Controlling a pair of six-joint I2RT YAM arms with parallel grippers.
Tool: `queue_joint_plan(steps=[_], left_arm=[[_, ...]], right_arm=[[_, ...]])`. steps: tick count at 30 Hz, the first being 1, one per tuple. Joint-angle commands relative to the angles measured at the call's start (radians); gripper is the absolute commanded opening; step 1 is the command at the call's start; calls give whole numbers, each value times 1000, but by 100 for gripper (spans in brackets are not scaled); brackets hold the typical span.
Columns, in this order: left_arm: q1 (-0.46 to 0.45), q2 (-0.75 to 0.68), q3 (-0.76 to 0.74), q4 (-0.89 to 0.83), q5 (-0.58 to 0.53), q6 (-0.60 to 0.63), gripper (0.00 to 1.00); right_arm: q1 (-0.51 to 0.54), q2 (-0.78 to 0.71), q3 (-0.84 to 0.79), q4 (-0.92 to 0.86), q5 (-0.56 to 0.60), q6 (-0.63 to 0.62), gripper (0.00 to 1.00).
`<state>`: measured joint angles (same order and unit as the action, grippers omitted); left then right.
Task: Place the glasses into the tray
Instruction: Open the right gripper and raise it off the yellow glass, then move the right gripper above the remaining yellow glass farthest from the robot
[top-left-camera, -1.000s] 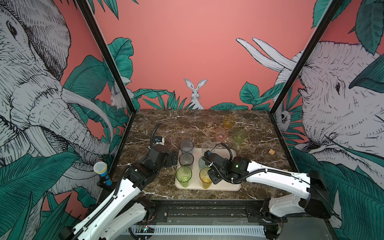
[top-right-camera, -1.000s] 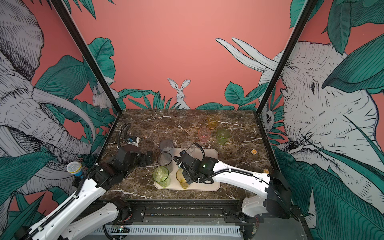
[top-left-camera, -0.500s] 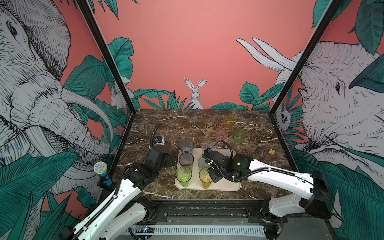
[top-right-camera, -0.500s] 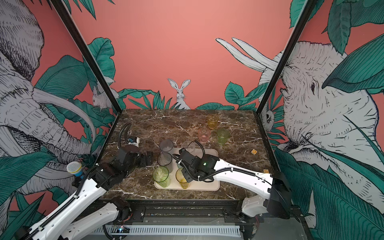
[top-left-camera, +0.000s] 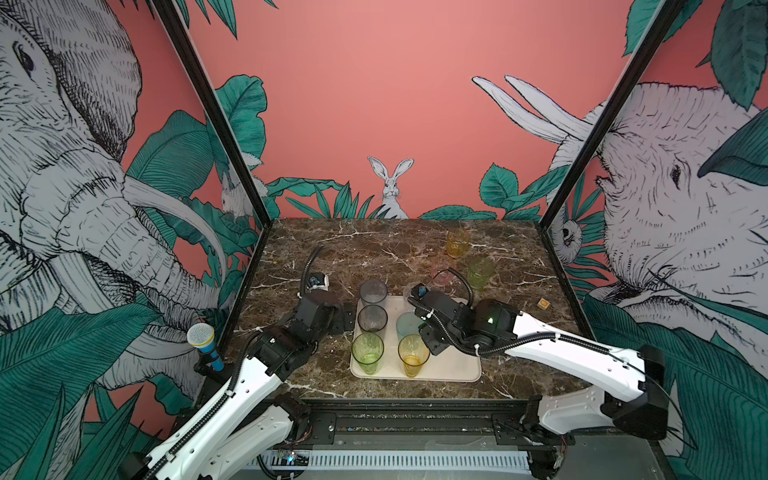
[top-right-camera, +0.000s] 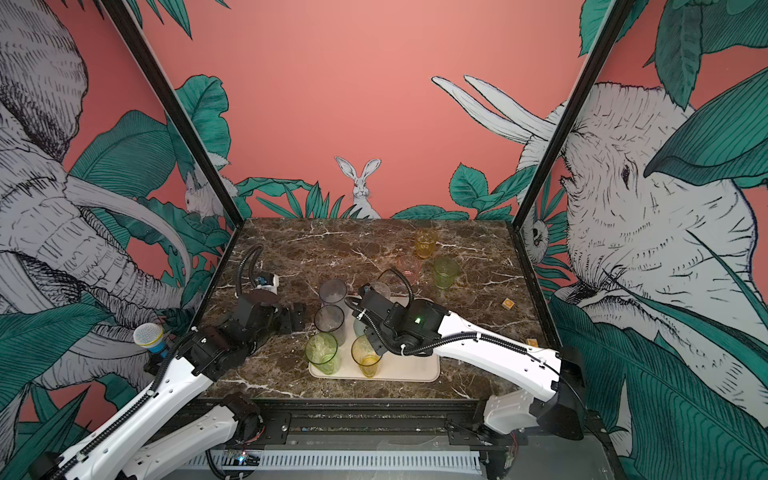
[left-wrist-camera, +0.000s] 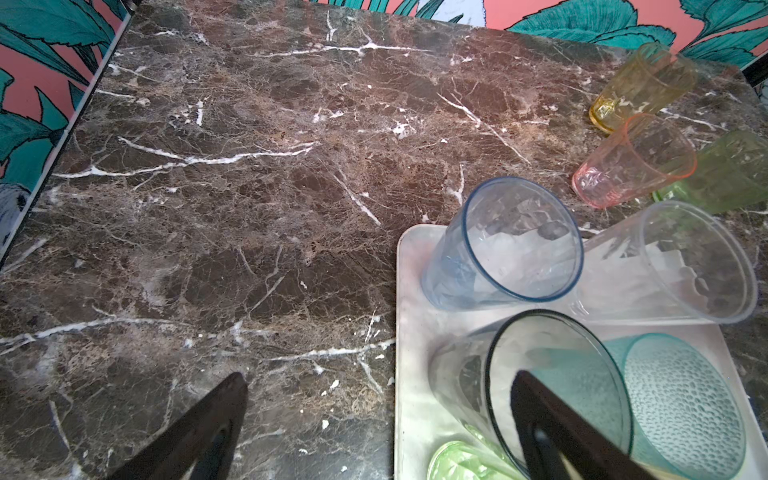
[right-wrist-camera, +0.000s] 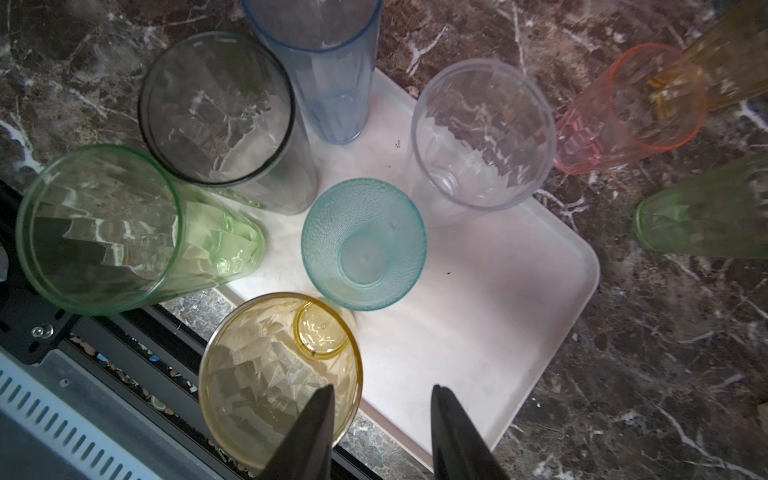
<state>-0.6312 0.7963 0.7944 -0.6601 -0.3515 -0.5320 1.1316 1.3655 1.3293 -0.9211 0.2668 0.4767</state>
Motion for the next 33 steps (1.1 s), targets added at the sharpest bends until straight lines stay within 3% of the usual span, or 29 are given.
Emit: queue_joint_plan(steps=[1, 13, 33], left_arm=[[7, -8, -4, -10, -17, -14, 99], [7, -5, 24, -16, -41, 7, 99], [7, 7, 52, 7, -69, 39, 99]], right_arm=[[-1, -15, 57, -38, 84, -37, 42], [-146, -28, 162, 49, 83, -100, 47], [-537, 76, 285, 186, -5, -220, 53]])
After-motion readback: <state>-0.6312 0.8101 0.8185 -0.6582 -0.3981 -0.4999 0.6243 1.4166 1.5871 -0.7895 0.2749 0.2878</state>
